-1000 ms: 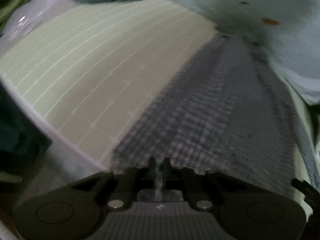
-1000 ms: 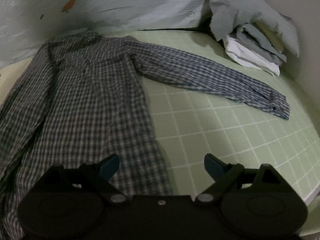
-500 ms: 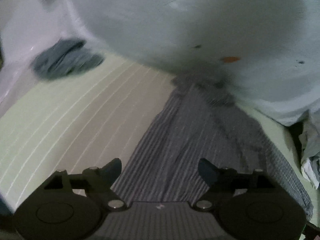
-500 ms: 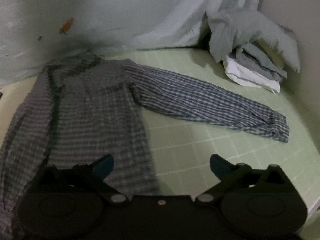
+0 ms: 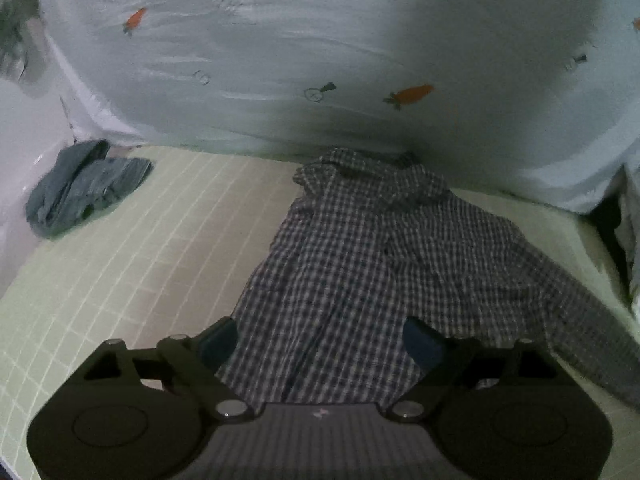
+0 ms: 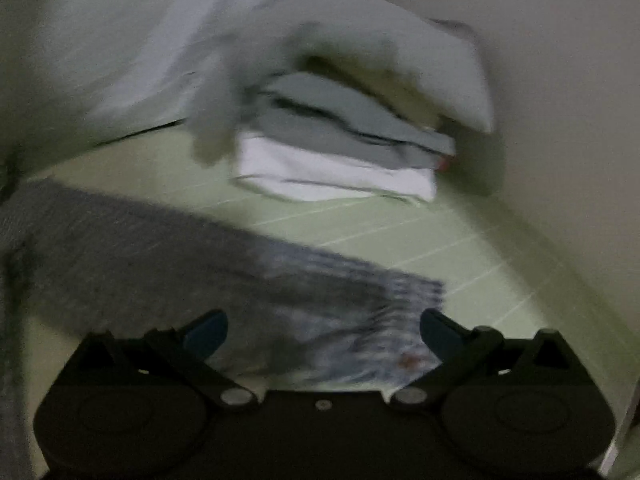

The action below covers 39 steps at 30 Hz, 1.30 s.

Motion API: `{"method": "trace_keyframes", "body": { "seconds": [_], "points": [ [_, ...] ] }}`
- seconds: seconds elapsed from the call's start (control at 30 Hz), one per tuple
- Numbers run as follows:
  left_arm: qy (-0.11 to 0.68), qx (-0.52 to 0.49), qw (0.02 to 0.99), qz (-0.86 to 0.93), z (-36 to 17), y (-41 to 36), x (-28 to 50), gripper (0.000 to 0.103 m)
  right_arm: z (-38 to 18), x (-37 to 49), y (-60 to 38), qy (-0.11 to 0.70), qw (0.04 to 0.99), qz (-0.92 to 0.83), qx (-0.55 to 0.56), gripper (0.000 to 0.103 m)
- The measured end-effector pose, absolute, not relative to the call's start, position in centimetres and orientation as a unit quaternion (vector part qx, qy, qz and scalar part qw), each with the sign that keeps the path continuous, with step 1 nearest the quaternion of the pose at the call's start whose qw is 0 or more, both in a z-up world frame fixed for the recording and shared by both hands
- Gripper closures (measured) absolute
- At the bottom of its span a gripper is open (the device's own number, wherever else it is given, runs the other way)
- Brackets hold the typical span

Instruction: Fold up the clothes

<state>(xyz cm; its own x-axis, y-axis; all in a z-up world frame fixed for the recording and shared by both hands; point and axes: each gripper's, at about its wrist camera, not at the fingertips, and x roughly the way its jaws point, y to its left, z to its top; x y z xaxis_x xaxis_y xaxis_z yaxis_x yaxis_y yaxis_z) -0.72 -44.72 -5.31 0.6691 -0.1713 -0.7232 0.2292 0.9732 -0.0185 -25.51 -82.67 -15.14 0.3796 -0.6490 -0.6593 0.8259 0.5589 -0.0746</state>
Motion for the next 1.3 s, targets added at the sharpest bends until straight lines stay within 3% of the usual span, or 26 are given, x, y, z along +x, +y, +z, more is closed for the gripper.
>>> {"method": "trace_keyframes", "body": {
  "seconds": [0.43, 0.47, 0.5, 0.53, 0.6, 0.67, 0.87, 1.17, 1.2, 1.23, 1.3],
  "points": [
    [0.425, -0.006, 0.903, -0.055, -4.6, -38.8, 2.3, 0.013, -17.6, -23.2, -84.6, 0.37, 0.778, -0.456, 0.225, 0.002],
    [0.42, -0.014, 0.906, -0.053, -4.7, -37.8, 2.9, 0.013, -17.6, -23.0, -84.2, 0.366, 0.777, -0.461, 0.223, 0.007],
    [0.418, -0.022, 0.907, -0.049, -4.9, -36.7, 3.5, 0.013, -17.4, -22.8, -83.7, 0.358, 0.779, -0.466, 0.219, 0.021],
    [0.42, -0.031, 0.906, -0.043, -5.1, -35.5, 4.1, 0.013, -17.1, -22.6, -83.1, 0.353, 0.78, -0.47, 0.216, 0.044],
    [0.433, -0.05, 0.9, -0.034, -5.2, -33.3, 5.2, 0.013, -16.3, -22.0, -82.1, 0.353, 0.783, -0.459, 0.227, 0.078],
    [0.444, -0.062, 0.892, -0.053, -5.3, -30.8, 6.4, 0.013, -14.6, -21.6, -80.4, 0.327, 0.793, -0.443, 0.259, 0.079],
    [0.446, -0.037, 0.892, -0.058, -6.5, -24.4, 10.1, 0.013, -8.1, -14.7, -67.9, 0.271, 0.854, -0.386, 0.219, 0.081],
    [0.481, -0.059, 0.874, -0.03, -7.6, -17.8, 11.2, 0.013, -4.0, 3.4, -44.4, 0.242, 0.925, -0.048, 0.289, 0.078],
    [0.482, -0.059, 0.873, -0.031, -7.5, -17.5, 11.0, 0.013, -3.5, 3.7, -43.4, 0.233, 0.925, -0.033, 0.298, 0.072],
    [0.484, -0.058, 0.873, -0.032, -7.5, -17.2, 10.8, 0.013, -3.0, 3.9, -42.5, 0.225, 0.925, -0.024, 0.305, 0.058],
    [0.485, -0.054, 0.872, -0.036, -7.4, -17.2, 10.4, 0.013, -2.5, 3.7, -41.6, 0.217, 0.924, -0.018, 0.313, 0.04]
  ]
}}
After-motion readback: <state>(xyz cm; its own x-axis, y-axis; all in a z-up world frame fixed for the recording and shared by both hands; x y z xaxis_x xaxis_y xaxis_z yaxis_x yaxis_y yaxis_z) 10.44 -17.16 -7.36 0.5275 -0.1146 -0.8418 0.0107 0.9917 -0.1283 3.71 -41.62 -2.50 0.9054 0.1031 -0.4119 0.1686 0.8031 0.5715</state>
